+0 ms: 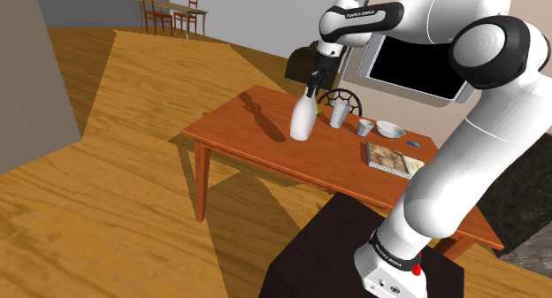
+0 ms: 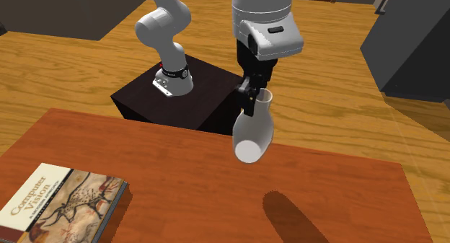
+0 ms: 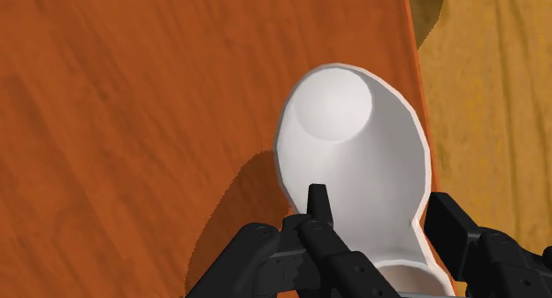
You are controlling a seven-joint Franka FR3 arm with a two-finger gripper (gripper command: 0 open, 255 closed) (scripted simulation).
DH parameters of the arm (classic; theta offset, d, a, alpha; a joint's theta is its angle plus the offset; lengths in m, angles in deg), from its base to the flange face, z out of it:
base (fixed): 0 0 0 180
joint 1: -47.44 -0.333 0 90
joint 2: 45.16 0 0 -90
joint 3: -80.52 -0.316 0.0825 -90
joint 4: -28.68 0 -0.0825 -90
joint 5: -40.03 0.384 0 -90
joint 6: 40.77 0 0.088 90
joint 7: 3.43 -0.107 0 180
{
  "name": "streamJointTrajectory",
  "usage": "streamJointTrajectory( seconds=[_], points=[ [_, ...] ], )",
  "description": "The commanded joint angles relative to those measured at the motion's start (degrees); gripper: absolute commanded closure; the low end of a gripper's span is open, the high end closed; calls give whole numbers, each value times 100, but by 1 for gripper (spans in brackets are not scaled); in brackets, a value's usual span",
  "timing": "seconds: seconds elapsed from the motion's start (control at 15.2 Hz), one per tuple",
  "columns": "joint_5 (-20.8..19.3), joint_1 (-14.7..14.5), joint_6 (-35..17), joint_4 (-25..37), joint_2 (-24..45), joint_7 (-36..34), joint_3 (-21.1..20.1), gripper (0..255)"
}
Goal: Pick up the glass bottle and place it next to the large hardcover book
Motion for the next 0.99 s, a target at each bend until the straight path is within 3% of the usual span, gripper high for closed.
streamJointTrajectory(
  seconds=[0.0,0.92],
  points=[
    [-9,-1,151,134,-19,-7,-2,255],
    [25,-1,1246,1308,67,-9,3,255]
  ],
)
